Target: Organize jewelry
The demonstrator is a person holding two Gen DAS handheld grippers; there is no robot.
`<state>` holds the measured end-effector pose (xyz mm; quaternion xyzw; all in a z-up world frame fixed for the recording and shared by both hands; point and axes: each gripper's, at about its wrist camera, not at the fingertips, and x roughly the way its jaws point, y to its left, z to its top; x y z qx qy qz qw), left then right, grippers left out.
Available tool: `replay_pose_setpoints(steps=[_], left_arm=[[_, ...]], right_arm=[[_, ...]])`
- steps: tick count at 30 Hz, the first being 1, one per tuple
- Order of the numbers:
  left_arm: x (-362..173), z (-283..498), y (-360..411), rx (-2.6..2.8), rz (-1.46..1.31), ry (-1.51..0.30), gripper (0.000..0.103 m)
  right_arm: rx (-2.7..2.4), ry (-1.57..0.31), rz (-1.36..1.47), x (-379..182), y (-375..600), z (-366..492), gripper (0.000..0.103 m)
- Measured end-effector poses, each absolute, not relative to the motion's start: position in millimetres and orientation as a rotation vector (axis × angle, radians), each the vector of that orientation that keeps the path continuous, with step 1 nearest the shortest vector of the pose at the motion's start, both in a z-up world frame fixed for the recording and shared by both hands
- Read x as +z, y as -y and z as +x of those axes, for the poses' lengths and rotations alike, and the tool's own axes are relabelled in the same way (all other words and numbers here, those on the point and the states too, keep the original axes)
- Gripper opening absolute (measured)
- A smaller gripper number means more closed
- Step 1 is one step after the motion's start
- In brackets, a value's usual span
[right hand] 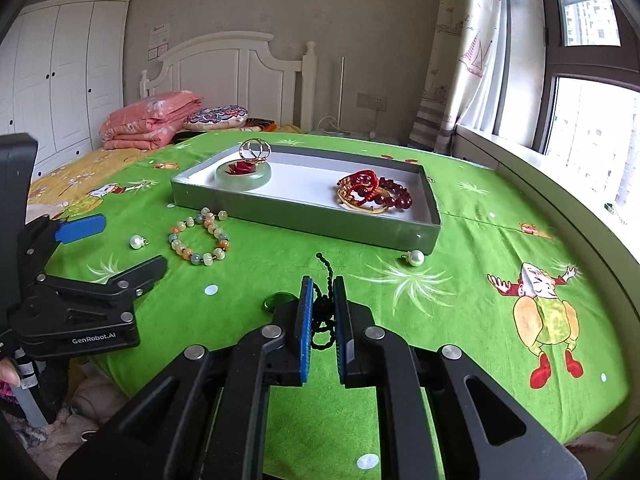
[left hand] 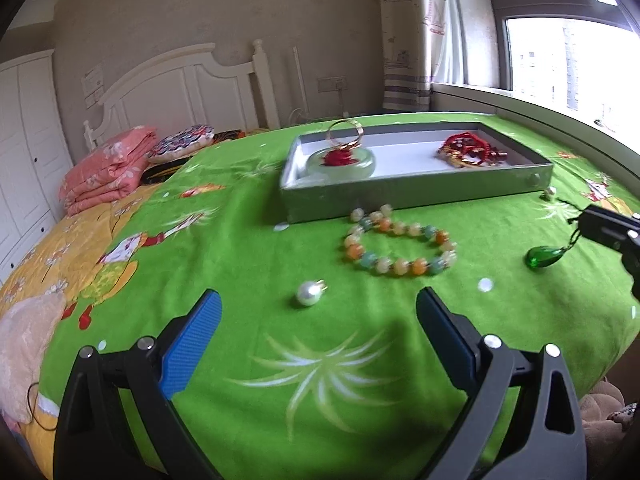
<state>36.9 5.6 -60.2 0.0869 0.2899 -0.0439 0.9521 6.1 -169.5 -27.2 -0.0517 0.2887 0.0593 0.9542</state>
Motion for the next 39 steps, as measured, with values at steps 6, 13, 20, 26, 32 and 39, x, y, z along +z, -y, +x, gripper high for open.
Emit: replay_pose_setpoints(steps=[6,13,20,26,32,39], left_arm=[[-52,59,16,-0.203,0.099,-0.649,0.083],[-53,83,46,-0.245,0.106,-0.725,0.069],[-59,94,62,-0.277,0.125,-0.802,0.059],[-61,74,57,-0.313,0.156,-0.765,0.036],[-61,51,27,-0.332,0.112,-0.761,0.023],[-59,48,9,-0.318,0.064,-0.764,0.042]], right_arm=[[0.117,-0.585,-0.073,-24,181,11,0.01],[0.12,-0.584,-0.061,-27,183,10,0.01],[0.113,-0.578,-0.045,-28,184,5,0.01],[0.117,-0.574,-0.057,-27,182,5,0.01],[0.126,-0.574,-0.069,-29,176,1,0.01],[0.128,-0.579,-0.07,-30,174,2,0.011]])
